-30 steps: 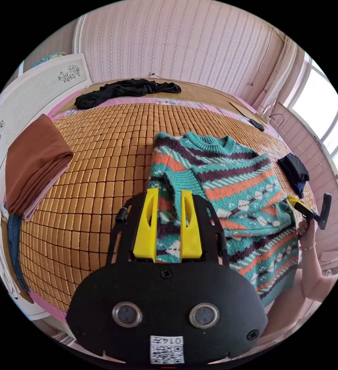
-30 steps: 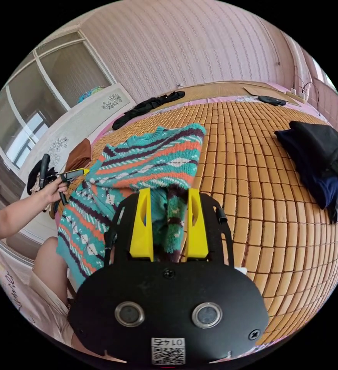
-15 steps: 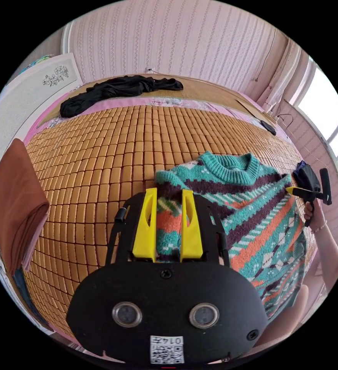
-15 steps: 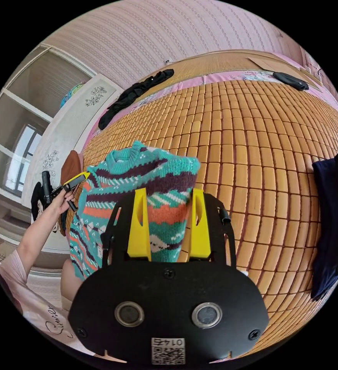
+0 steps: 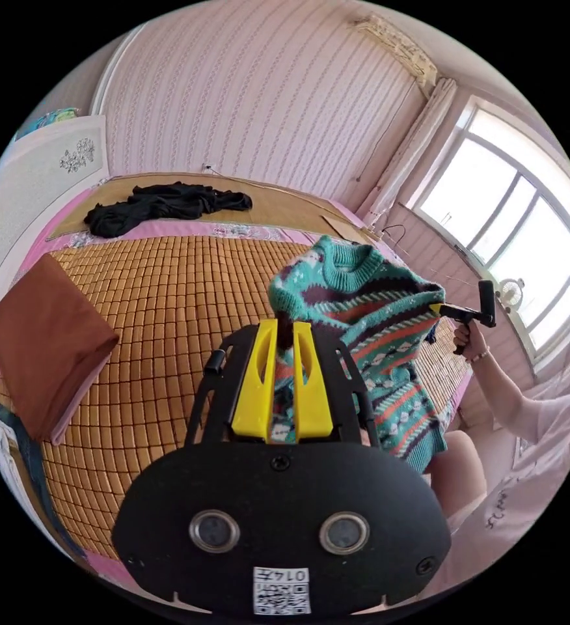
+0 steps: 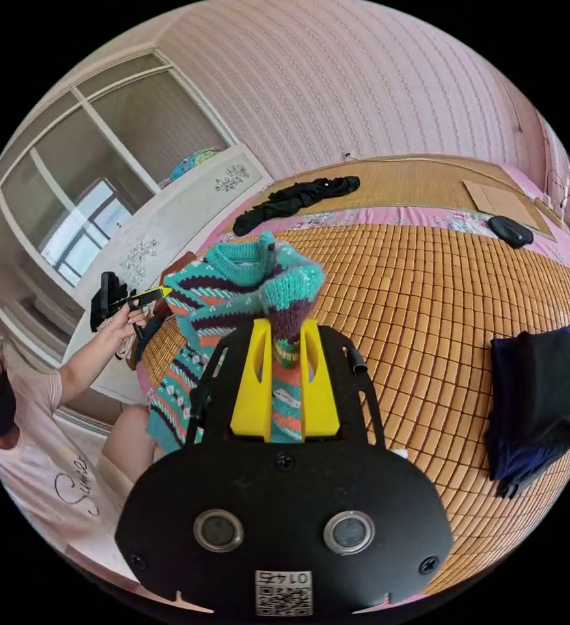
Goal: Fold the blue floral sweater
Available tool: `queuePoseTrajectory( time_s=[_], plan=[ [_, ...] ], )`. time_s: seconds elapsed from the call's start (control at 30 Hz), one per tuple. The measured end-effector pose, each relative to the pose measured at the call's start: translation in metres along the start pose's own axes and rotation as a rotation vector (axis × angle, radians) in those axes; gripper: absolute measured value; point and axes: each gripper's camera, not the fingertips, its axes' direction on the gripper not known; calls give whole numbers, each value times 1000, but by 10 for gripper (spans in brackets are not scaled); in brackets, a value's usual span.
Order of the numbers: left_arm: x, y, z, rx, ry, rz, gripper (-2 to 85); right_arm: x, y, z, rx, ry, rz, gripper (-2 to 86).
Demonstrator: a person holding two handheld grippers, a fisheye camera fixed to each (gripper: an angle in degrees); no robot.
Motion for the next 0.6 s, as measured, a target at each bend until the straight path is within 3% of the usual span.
queuePoseTrajectory(
  time_s=[0.13,0.27,0.33,0.6],
  plan=[
    [17,128,-92,-87,170,-51,44,-58,100,-41,-125,28,-87,82],
    [19,259,-163,-143,16,-352,34,-76,204,-43,-358,174,179,98],
    [28,290,-198,-107,25,-433,14,-91,238,-52,-364,200,261,96],
    [177,306,-281,-35,-174,-161,-6,-193,306,-75,-212,152,341,75]
  ],
)
